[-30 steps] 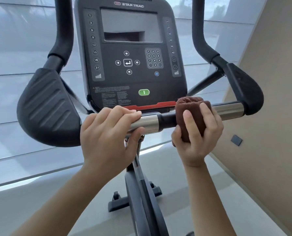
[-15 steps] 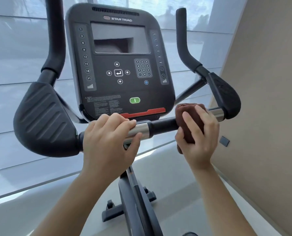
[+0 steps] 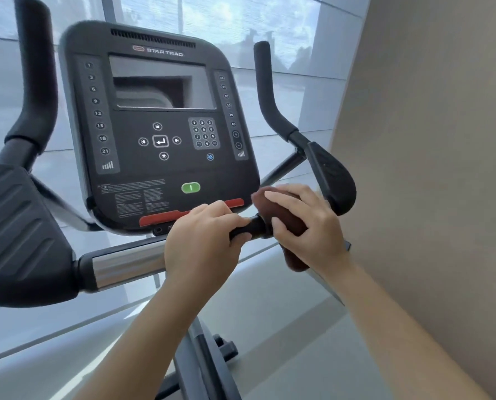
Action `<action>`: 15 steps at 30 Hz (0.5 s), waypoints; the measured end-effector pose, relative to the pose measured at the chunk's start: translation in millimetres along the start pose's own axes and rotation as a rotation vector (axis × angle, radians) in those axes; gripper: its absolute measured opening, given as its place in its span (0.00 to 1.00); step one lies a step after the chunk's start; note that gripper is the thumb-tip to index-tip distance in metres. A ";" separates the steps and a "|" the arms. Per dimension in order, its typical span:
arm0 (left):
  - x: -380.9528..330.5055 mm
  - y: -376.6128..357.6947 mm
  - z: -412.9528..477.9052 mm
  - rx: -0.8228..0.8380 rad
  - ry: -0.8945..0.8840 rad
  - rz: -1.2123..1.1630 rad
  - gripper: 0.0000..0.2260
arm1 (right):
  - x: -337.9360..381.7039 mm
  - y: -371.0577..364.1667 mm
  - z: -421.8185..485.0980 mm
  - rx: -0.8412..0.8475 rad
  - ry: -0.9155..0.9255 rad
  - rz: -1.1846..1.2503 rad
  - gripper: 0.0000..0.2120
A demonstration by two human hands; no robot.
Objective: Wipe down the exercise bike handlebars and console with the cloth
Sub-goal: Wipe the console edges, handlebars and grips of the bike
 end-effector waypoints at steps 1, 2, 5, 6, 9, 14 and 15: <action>0.6 -0.5 -0.5 0.000 0.004 0.000 0.10 | -8.6 5.3 3.2 0.045 -0.032 0.003 0.16; 1.2 -0.9 -0.9 0.002 0.010 0.003 0.10 | -17.7 10.6 6.4 0.081 -0.075 -0.004 0.16; 2.4 -1.5 -1.1 0.012 0.020 0.010 0.10 | -31.1 18.5 14.5 0.162 -0.157 -0.032 0.17; 2.3 -1.7 -0.8 0.013 0.017 0.012 0.10 | -28.2 17.1 17.2 0.193 -0.156 -0.034 0.18; 2.0 -2.8 -0.9 -0.002 -0.004 0.016 0.09 | -6.8 4.4 21.7 0.283 -0.122 -0.031 0.18; 3.6 -2.8 -3.9 -0.033 -0.032 0.024 0.08 | -1.0 0.1 27.4 0.400 -0.105 0.006 0.19; 3.8 -2.7 -4.1 -0.037 -0.031 0.028 0.09 | -8.8 4.3 29.3 0.417 -0.131 0.002 0.18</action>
Point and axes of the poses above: each hand's wrist, its own z-axis towards the middle knuckle, its own y-axis out of the back of the hand, x = y × z, the point moved 3 cm from there along z, towards the middle knuckle, and after that the axes turned 2 degrees about -x, right-handed, at the moved point
